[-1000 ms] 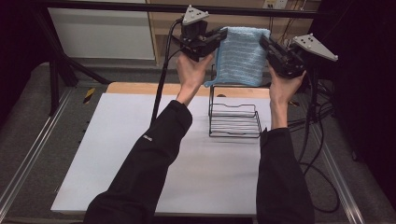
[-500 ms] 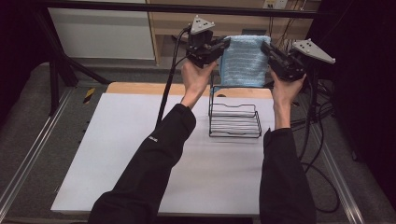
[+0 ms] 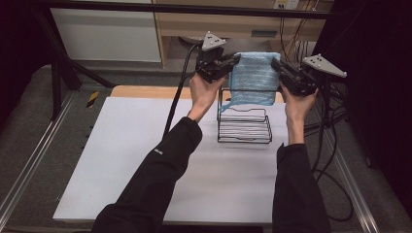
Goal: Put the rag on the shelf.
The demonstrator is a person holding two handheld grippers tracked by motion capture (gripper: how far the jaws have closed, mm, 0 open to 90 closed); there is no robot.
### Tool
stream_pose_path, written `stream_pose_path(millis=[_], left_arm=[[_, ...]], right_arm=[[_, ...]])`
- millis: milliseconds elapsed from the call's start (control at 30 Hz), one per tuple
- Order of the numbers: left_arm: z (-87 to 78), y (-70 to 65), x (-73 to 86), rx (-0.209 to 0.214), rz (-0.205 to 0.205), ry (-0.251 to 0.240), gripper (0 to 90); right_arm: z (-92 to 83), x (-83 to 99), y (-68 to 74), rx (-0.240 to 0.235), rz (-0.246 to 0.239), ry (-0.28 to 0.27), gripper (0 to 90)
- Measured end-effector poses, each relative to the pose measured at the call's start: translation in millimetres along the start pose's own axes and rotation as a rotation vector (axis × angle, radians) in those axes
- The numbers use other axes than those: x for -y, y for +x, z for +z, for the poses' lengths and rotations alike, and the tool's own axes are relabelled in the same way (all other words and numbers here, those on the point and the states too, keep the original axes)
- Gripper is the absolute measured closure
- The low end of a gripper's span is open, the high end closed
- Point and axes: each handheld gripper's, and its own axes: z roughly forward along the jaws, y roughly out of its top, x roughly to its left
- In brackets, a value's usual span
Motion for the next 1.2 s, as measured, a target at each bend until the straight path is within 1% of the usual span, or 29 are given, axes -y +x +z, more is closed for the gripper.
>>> stream_pose_path(millis=[33,67,300,433,633,833,967,1100,1200], left_arm=[[0.4,-0.8,1.7,0.01,-0.004,0.001,80.0],[-0.3,-1.5,2.9,0.015,0.001,0.007,80.0],[-7.4,-8.1,9.8,0.046,0.025,0.0,80.0],[-13.4,-11.5,12.4,0.077,0.02,-0.002,79.9],[-21.3,-15.5,19.0,0.108,0.019,0.006,79.9],[-30.2,-20.2,23.5,0.142,0.021,0.016,79.9],[-35.2,-25.4,26.7,0.148,0.037,0.032,79.9],[-40.3,-29.1,30.6,0.161,0.041,0.043,79.9],[-42.5,-33.3,35.7,0.166,0.055,0.057,79.8]], right_arm=[[-0.4,1.8,-0.3,0.0,0.002,0.005,81.6],[-1.0,3.4,-0.5,-0.001,0.004,0.009,81.6],[-11.2,8.9,0.3,-0.015,-0.002,0.005,81.4],[-19.8,10.2,2.7,-0.024,-0.002,0.002,81.0],[-32.0,12.4,6.8,-0.041,0.002,0.015,80.3],[-43.2,12.6,11.1,-0.059,-0.016,0.028,79.8],[-48.2,15.7,12.6,-0.068,-0.029,0.033,79.4],[-53.8,19.3,12.6,-0.089,-0.026,0.032,78.5],[-57.3,21.6,12.5,-0.099,-0.029,0.036,77.6]])
